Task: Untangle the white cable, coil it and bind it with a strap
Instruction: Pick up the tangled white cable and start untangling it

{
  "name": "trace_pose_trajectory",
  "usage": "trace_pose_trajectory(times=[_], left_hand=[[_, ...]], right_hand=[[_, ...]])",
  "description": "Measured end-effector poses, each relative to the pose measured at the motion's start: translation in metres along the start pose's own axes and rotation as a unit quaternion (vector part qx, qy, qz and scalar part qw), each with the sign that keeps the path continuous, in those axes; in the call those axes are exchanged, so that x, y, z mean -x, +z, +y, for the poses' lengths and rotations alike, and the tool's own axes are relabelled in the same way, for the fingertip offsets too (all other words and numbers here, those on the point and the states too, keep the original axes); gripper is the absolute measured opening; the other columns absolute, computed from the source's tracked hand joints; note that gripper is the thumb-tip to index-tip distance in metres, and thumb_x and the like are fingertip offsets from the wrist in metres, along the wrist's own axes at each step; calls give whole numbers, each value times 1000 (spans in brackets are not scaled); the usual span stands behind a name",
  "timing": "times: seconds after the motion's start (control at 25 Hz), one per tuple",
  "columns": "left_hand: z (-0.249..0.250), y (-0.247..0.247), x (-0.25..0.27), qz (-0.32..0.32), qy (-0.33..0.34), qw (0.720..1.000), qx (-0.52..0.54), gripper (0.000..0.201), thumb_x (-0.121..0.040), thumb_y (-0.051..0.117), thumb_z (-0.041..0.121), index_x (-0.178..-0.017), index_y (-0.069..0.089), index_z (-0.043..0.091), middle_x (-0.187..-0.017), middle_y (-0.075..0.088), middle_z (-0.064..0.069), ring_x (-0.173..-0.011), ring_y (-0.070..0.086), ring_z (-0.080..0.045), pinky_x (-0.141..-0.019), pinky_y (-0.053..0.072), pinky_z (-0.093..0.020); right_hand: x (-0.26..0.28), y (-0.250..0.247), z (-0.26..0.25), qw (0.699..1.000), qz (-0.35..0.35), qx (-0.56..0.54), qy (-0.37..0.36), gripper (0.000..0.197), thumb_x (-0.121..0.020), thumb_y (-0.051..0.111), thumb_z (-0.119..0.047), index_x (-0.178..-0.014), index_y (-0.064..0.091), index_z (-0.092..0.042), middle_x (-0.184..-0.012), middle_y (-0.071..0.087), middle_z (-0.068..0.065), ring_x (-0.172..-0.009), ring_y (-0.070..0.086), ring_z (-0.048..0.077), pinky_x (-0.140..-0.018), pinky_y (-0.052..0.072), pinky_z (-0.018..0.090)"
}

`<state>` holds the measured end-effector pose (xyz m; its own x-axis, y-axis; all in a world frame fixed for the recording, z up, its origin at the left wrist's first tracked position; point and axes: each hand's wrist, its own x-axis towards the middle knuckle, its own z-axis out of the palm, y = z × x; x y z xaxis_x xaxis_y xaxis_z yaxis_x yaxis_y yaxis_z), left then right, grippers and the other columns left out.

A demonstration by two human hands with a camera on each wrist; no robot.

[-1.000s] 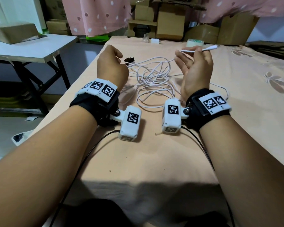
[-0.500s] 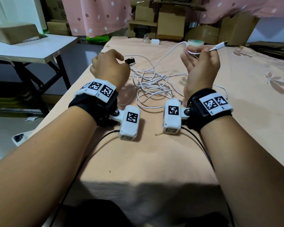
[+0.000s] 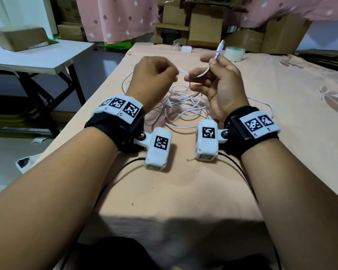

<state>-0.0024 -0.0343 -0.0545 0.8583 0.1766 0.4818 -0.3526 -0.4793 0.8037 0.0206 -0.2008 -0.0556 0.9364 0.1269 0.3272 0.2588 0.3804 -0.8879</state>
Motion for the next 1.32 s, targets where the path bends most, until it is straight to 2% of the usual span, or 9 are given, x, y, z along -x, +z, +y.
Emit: trace_pose_trajectory(times=[0.16, 0.32, 0.44, 0.72, 0.88, 1.0, 1.12, 1.24, 1.32], left_hand=[[-8, -2, -4, -25, -148, 988, -31, 62, -95, 42, 53, -69, 75, 7, -64, 74, -7, -60, 70, -23, -79, 60, -40], [-7, -6, -3, -20, -157, 986, -42, 33, -87, 65, 37, -83, 73, 6, -67, 75, -7, -55, 67, -20, -66, 59, -33], [-1, -6, 1, -68, -183, 978, -67, 39, -83, 72, 44, -88, 72, 6, -66, 75, -7, -53, 65, -18, -60, 55, -27], [3, -12, 9, -222, -207, 924, -232, 35, -84, 72, 37, -59, 66, 13, -51, 63, 2, -46, 53, -16, -54, 44, -23], [5, -9, 8, -188, -146, 948, -212, 33, -89, 65, 25, -59, 68, 13, -49, 63, 3, -43, 52, -5, -55, 42, -24], [8, -7, 7, -217, -95, 960, -152, 12, -87, 68, 16, -81, 78, 14, -75, 73, -3, -63, 58, -8, -69, 49, -25], [8, -6, 7, -226, -50, 963, -134, 17, -83, 63, 4, -88, 76, 15, -78, 70, -3, -64, 57, -6, -68, 47, -23], [12, -8, 8, -227, -23, 970, -80, 13, -79, 57, -6, -75, 68, 0, -62, 57, -8, -54, 48, -11, -57, 39, -24], [18, -9, 12, -255, -11, 967, -26, 17, -73, 52, -7, -66, 68, -3, -54, 56, -5, -50, 45, -10, -51, 33, -22]], right_hand=[[4, 3, 0, 998, -38, 18, 39, 27, -106, 38, -11, -102, 63, -4, -54, 57, 6, -50, 59, 23, -51, 47, 26], [6, 4, -1, 995, -67, 24, 69, 30, -104, 37, -10, -94, 64, -2, -43, 31, 1, -37, 29, 16, -44, 23, 20], [7, 5, -1, 994, -73, 42, 74, 31, -104, 36, -11, -93, 64, -3, -44, 35, 2, -38, 34, 17, -43, 27, 20], [2, 1, -1, 998, -11, 39, 55, 30, -108, 34, -15, -101, 62, -9, -63, 63, 7, -58, 65, 25, -49, 44, 25], [-7, -6, 7, 989, 62, 107, 83, 29, -106, 37, -14, -103, 66, -9, -56, 59, 2, -51, 60, 17, -48, 42, 24], [-8, -8, 9, 982, 49, 138, 117, 25, -103, 42, -15, -100, 66, -9, -63, 68, 7, -54, 62, 19, -46, 43, 24], [-9, -4, 10, 980, 28, 157, 119, 22, -98, 46, -13, -85, 64, -14, -81, 77, 11, -67, 68, 19, -54, 49, 26], [-15, -5, 13, 983, 40, 162, 77, 29, -90, 52, -14, -66, 65, -22, -108, 76, 12, -102, 69, 21, -79, 52, 38], [-19, -7, 15, 981, 47, 176, 65, 33, -90, 53, -17, -61, 65, -24, -107, 72, 5, -109, 63, 26, -81, 46, 40]])
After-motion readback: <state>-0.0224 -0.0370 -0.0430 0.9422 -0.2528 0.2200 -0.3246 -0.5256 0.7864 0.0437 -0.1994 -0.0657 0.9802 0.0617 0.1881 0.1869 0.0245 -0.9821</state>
